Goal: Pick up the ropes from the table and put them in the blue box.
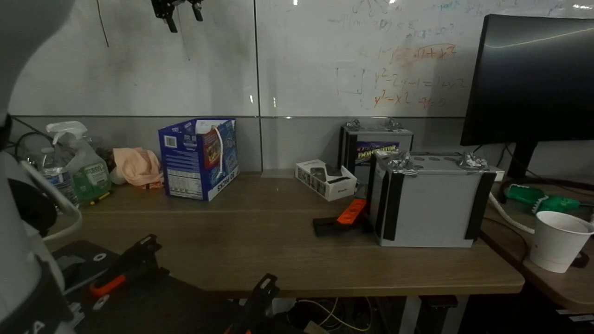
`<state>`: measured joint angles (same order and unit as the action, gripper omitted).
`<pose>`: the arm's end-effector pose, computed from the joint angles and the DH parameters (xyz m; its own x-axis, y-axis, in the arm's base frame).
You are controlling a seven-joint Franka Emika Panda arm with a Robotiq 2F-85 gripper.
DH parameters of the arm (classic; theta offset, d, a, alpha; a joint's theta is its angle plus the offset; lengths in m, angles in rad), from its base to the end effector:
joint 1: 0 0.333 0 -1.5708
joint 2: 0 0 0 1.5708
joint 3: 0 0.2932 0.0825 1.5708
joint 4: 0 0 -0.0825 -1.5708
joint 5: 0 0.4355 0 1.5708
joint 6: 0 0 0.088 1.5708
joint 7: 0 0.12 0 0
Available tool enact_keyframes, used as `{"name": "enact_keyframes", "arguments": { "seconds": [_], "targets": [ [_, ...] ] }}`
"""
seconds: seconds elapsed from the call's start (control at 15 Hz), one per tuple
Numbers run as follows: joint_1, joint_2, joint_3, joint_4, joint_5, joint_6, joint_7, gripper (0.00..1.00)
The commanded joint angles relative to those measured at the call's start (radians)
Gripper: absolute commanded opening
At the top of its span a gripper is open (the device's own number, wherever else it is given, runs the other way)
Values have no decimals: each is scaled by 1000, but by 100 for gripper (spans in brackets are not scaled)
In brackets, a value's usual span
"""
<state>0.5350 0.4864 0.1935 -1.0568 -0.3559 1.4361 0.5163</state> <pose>0.5857 0.4166 0.5282 0.9843 0.1700 0.0473 0.1507 -0.9495 0.2750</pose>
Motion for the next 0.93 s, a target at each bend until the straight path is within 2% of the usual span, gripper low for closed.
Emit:
{"name": "enact_keyframes", "arguments": {
  "seconds": [0.0,0.27,0.53,0.87],
  "targets": [
    [-58,-99,-1,-158,100,75,104,100],
    [-136,-65,-14,-256,255,216,213,100],
    [-213,4,-38,-333,357,382,286,100],
    [-261,71,-94,-384,490,509,380,100]
  ]
}}
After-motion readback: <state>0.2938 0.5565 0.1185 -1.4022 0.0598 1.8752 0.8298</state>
